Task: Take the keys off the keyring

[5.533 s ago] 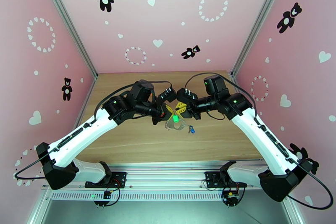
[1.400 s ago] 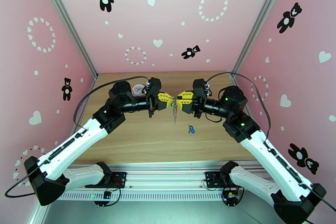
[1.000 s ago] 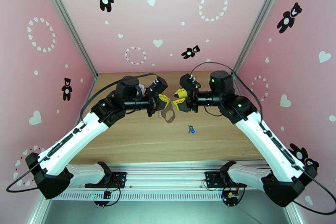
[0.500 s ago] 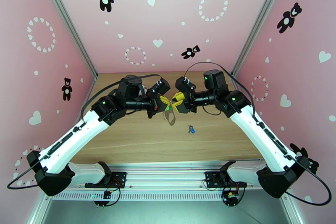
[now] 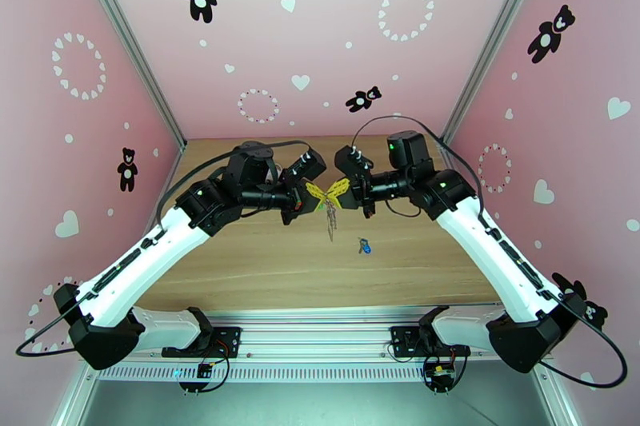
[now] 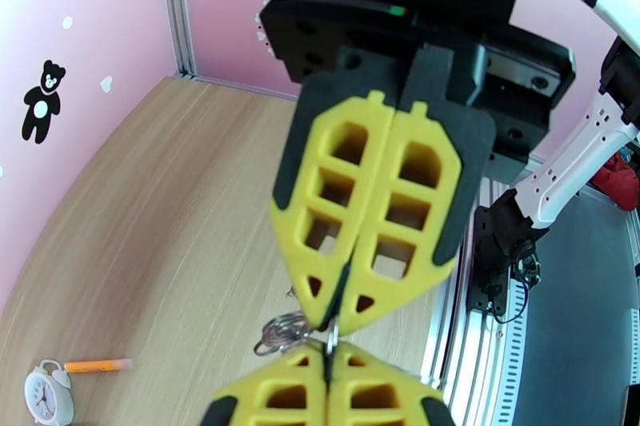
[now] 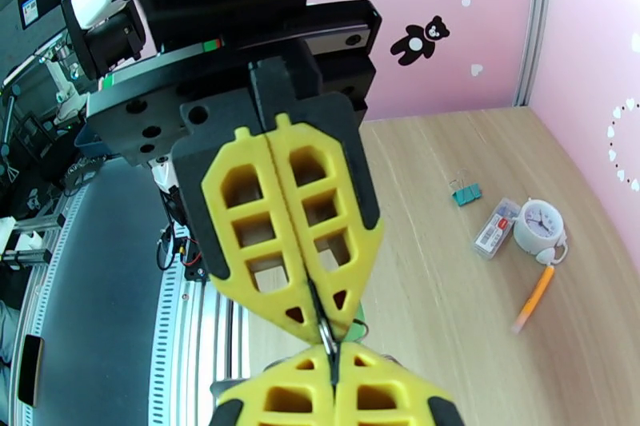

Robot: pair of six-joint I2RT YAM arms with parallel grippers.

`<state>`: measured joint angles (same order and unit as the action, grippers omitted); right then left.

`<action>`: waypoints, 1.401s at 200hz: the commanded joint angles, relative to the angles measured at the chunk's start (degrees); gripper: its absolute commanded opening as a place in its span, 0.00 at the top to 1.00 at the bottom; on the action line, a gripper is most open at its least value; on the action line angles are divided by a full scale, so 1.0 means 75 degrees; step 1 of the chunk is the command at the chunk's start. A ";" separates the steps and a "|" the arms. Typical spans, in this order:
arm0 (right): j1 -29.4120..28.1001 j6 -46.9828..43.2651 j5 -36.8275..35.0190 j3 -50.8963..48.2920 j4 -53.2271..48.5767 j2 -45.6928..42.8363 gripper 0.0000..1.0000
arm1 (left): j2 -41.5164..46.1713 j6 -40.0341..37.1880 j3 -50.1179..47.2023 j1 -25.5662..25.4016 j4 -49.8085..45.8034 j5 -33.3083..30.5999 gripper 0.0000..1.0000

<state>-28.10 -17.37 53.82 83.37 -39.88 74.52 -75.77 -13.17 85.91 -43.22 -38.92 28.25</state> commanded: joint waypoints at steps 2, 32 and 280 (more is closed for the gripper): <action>0.0145 0.0125 0.0403 -0.0075 0.0393 -0.0049 1.00 | 0.0160 0.0034 0.0161 -0.0084 0.0196 0.0210 0.79; 0.0706 0.0612 0.1315 -0.0558 0.1265 -0.0363 1.00 | 0.0815 0.0257 -0.0389 -0.0029 0.0823 0.0113 0.72; 0.1213 -0.1788 0.4051 0.0778 -0.1856 -0.0095 1.00 | 0.0003 -0.0852 -0.1695 0.0301 0.4388 0.3268 0.50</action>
<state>-19.25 -28.01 82.94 86.87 -50.04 73.45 -74.72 -15.14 70.41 -39.09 -4.71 49.12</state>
